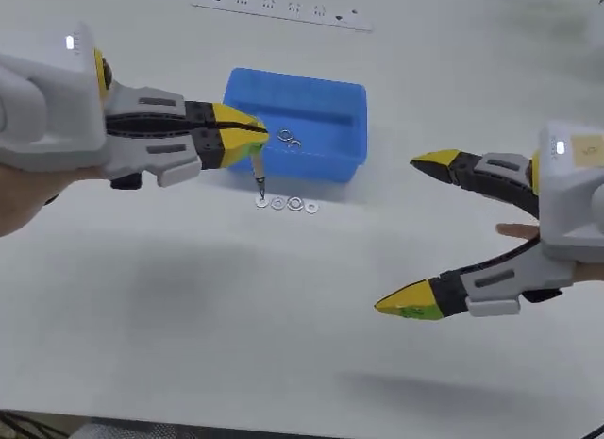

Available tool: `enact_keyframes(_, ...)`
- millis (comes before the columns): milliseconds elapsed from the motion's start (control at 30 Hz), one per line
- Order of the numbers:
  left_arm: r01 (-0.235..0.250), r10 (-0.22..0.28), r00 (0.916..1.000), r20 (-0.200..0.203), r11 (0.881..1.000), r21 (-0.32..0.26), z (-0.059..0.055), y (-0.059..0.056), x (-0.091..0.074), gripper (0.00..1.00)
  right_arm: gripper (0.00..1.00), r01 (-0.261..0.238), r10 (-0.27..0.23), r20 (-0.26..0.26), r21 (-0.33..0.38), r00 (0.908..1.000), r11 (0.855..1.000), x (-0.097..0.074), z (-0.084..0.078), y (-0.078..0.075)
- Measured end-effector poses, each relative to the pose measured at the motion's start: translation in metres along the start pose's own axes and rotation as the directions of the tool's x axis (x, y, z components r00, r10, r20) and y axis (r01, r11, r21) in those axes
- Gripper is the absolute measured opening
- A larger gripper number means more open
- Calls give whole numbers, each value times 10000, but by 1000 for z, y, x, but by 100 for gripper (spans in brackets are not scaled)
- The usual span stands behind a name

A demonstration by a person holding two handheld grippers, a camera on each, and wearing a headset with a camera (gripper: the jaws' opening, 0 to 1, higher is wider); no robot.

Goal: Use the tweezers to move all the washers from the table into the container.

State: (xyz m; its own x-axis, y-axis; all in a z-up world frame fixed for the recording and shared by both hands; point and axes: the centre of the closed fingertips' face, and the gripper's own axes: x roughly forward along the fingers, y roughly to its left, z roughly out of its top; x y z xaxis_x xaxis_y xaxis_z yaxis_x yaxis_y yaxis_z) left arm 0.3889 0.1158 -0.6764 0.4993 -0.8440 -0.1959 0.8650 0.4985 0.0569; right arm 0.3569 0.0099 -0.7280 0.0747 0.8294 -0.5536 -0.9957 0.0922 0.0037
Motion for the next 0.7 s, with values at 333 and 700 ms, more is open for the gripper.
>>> enact_keyframes(333, 26, -26, 10000, 11, 9998, -190, -8, 3, -1, 5, 99, -209, 208, 19, 381, 9998, 9991, 7, -5, 5)
enact_keyframes(700, 145, -144, 9999, 41, 9997, -216, -12, 1, 4, 5, 97, -326, 317, 142, 667, 9994, 9972, 8, -5, 10)
